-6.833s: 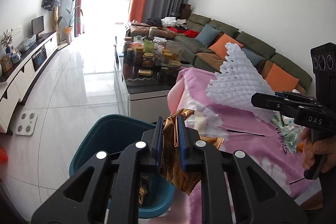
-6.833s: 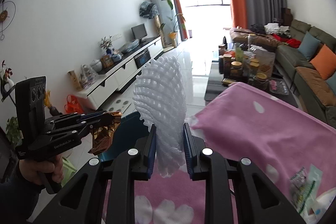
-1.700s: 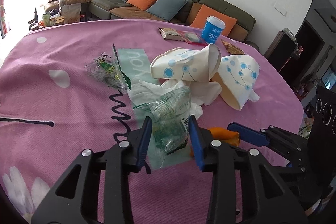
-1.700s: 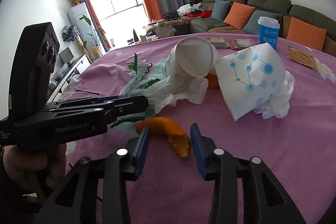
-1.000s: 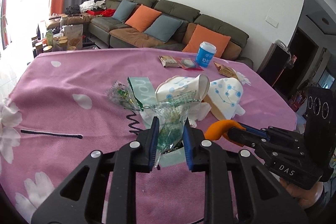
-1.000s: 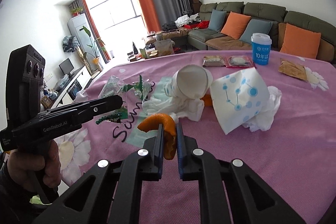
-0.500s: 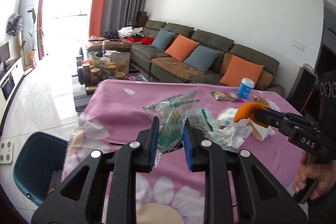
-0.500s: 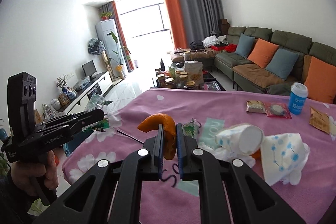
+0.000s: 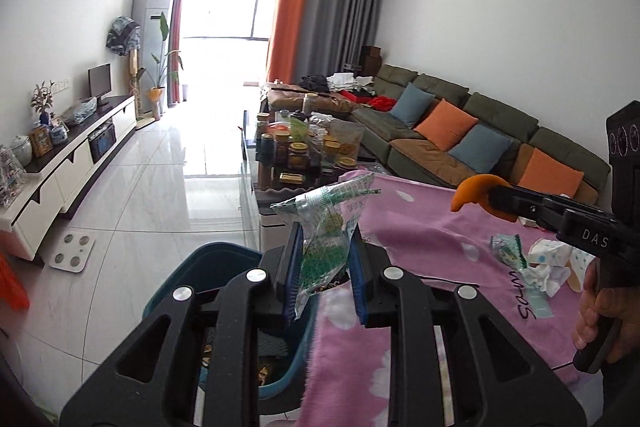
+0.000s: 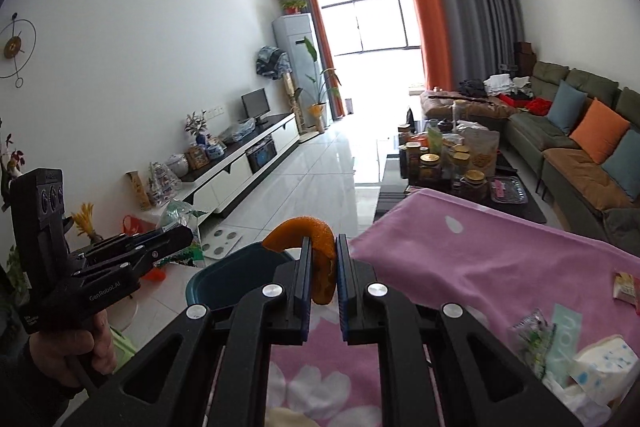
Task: Collect trash
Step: 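Carry the wrapper and orange peel over the teal bin with both tools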
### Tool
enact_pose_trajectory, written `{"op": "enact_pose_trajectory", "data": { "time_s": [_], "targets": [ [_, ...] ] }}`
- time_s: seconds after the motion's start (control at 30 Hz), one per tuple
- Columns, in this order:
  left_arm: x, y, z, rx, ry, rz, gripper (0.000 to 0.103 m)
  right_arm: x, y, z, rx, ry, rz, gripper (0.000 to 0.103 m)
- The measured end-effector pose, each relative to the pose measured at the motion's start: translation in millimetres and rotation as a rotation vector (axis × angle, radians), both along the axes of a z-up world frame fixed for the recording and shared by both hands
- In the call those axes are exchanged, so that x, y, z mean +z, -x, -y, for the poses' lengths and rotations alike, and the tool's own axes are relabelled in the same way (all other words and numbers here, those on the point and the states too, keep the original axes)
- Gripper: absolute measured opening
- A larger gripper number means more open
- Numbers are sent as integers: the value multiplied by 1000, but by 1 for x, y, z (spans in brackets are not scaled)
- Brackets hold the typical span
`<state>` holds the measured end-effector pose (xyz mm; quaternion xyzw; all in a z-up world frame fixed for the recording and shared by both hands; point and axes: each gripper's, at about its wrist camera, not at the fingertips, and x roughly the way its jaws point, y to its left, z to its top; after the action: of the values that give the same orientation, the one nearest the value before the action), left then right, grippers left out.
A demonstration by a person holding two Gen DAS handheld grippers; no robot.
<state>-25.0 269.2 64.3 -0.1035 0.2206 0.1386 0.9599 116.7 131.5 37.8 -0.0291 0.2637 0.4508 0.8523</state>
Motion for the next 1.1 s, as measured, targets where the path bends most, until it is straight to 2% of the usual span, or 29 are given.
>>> {"op": "enact_pose_trajectory", "data": {
  "time_s": [0.23, 0.3, 0.47, 0.57, 0.8, 1.0, 1.1],
  "targets": [
    [-19, 27, -56, 115, 3, -48, 22, -13, -11, -90, 147, 113, -62, 10],
    [-29, 32, -72, 136, 25, -71, 22, -22, -11, -111, 180, 149, -85, 10],
    [-62, 31, -93, 163, 71, -134, 22, -51, -8, -154, 236, 264, -121, 10],
    [-84, 17, -97, 165, 96, -175, 22, -70, -8, -174, 250, 339, -143, 10],
    [-128, -25, -104, 171, 131, -243, 23, -103, -12, -203, 257, 446, -200, 10],
    [-149, -48, -106, 169, 139, -283, 24, -120, -10, -215, 261, 502, -227, 12],
    [-157, -53, -110, 173, 153, -297, 28, -124, -10, -219, 257, 511, -231, 14]
  ]
}}
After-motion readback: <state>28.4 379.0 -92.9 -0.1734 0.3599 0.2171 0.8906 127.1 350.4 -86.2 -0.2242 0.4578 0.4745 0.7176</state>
